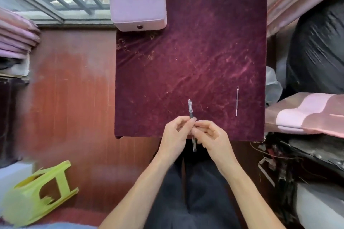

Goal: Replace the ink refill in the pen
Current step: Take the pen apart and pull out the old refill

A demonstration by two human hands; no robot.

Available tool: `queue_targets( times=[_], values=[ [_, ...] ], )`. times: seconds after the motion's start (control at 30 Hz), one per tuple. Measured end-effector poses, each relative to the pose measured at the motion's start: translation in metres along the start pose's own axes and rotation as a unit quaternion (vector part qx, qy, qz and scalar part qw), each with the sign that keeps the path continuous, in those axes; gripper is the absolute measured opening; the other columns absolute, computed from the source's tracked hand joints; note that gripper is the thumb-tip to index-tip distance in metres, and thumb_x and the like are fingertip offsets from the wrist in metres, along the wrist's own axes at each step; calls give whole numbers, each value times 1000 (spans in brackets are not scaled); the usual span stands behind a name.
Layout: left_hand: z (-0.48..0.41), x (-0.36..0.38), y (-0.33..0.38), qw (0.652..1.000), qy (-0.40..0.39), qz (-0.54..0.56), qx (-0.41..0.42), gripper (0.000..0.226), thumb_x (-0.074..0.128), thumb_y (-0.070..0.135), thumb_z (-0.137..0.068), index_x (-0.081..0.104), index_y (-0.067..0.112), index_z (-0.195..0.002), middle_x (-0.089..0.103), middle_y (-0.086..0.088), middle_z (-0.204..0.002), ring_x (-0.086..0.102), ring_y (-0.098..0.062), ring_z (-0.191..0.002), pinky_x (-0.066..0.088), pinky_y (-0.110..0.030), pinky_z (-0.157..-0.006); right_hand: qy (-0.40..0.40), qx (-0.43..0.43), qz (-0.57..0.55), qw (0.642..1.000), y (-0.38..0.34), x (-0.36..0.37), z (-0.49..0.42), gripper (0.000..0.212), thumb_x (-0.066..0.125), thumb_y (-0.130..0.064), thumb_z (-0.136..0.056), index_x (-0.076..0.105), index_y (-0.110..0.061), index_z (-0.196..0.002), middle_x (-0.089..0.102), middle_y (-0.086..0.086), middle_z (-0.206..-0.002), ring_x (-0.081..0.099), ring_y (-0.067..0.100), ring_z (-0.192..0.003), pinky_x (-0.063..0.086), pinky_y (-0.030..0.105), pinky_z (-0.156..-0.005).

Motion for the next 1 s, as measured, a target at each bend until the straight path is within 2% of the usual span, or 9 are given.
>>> queue_targets(
  times=[0.1,0.2,0.27,0.37,0.5,0.7,0.83,0.93,1.0],
  values=[
    [-32,-2,-24,1000,-9,-14,8,19,59,21,-100,77,18,-103,73,6,-77,69,-3,-75,56,-19,-70,4,-3,-24,1000,21,-6,-30,13,74,-25,-97,81,-29,-107,82,-3,-90,63,2,-67,51,14,-62],
    [-62,-4,-50,1000,-18,-16,5,22,56,17,-102,77,18,-106,68,9,-74,65,-1,-72,53,-16,-68,32,-11,-27,999,40,-10,-65,21,73,-44,-89,81,-33,-105,80,-2,-87,61,4,-68,50,16,-63],
    [-80,-5,-67,999,-26,-25,9,23,55,20,-102,78,20,-107,68,10,-74,64,-1,-72,51,-15,-68,49,-24,-33,998,52,-11,-89,24,72,-48,-87,81,-35,-105,79,-4,-86,60,3,-67,51,16,-62],
    [-101,-7,-90,998,-43,-29,20,24,54,24,-101,78,25,-109,66,11,-74,63,-3,-72,52,-17,-66,52,-48,-31,997,69,-11,-119,23,70,-46,-92,83,-35,-108,77,-8,-85,55,3,-66,48,15,-60],
    [-118,-9,-112,997,-60,-48,33,25,53,25,-101,77,32,-106,65,10,-75,64,-4,-73,53,-23,-68,52,-76,-25,995,84,-10,-145,16,71,-38,-100,85,-30,-100,65,-16,-70,48,1,-60,43,15,-57],
    [-136,-7,-117,995,-89,-9,44,25,52,29,-103,73,18,-110,65,5,-78,65,-8,-69,57,-25,-61,40,-102,-26,994,95,-9,-159,13,73,-25,-103,85,-26,-105,73,-23,-73,65,-7,-67,50,8,-68],
    [-144,-2,-102,990,-110,0,84,21,49,27,-107,69,20,-105,63,4,-75,50,-6,-52,40,-16,-45,44,-101,-44,993,96,-4,-162,14,75,-29,-101,86,-22,-107,84,-4,-89,76,7,-82,57,22,-76],
    [-148,-2,-95,990,-102,-10,96,23,48,23,-108,67,11,-104,59,2,-74,42,-3,-52,35,-13,-47,63,-121,-34,990,92,-4,-164,12,74,-26,-102,85,-21,-105,74,-20,-70,65,-6,-65,49,8,-65],
    [-148,-2,-92,991,-87,-18,100,25,47,22,-108,64,5,-100,57,1,-72,41,1,-49,34,-11,-47,82,-131,-13,988,89,-6,-166,12,75,-27,-101,85,-20,-103,68,-26,-65,61,-8,-61,46,7,-63]
  ],
)
Point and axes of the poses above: each hand's wrist, its own z-axis away from the middle knuckle, its own x-axis out of the palm, y = z × x, the point moved 7 cm from there along -z, towards the middle knuckle
